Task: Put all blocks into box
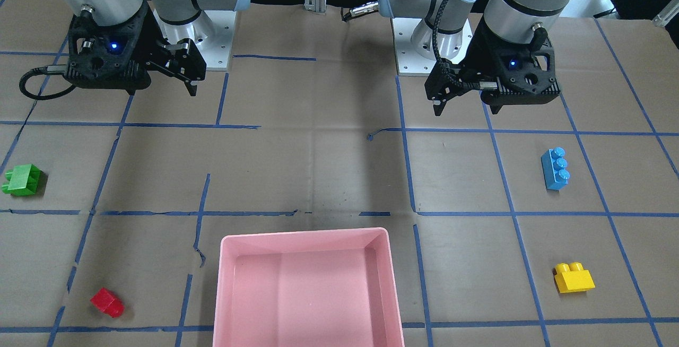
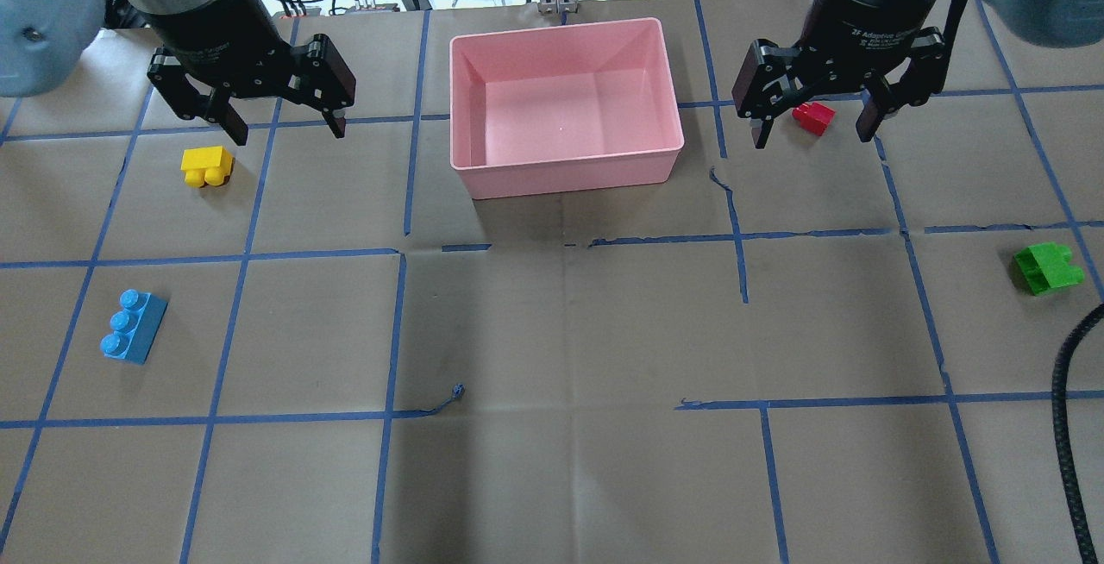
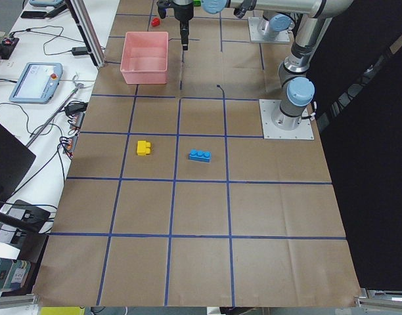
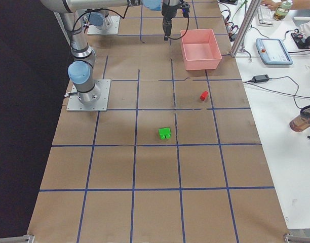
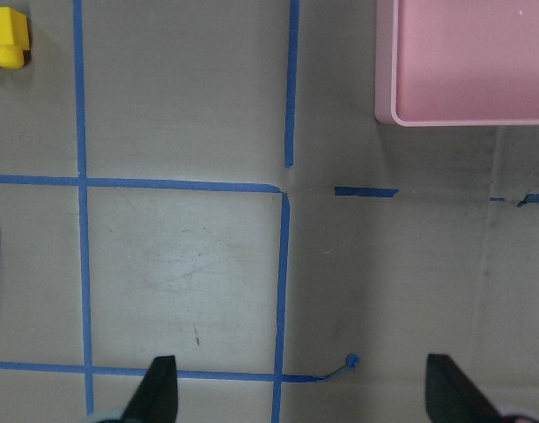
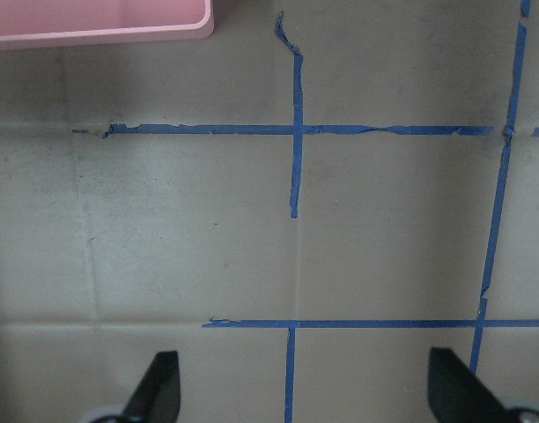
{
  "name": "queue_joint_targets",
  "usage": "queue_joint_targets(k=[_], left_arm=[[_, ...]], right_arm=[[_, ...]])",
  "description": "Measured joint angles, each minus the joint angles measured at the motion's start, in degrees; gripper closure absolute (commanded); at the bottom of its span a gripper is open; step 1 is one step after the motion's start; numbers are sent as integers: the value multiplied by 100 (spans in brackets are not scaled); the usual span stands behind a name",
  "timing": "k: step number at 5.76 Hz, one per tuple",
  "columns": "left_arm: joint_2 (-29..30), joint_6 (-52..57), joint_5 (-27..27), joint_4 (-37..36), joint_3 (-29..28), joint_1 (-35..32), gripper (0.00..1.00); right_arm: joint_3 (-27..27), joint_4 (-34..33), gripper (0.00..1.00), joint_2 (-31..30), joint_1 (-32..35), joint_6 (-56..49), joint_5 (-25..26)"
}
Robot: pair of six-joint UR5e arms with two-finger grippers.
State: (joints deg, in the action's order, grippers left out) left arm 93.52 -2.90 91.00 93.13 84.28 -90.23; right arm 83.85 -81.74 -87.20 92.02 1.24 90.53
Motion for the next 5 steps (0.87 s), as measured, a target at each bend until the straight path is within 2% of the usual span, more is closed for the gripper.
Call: queue_joint_targets(k=[5], left_arm=[[-8, 105, 15, 59, 20, 63, 1]], right_arm=[[0, 0, 0, 1, 0, -1, 0]])
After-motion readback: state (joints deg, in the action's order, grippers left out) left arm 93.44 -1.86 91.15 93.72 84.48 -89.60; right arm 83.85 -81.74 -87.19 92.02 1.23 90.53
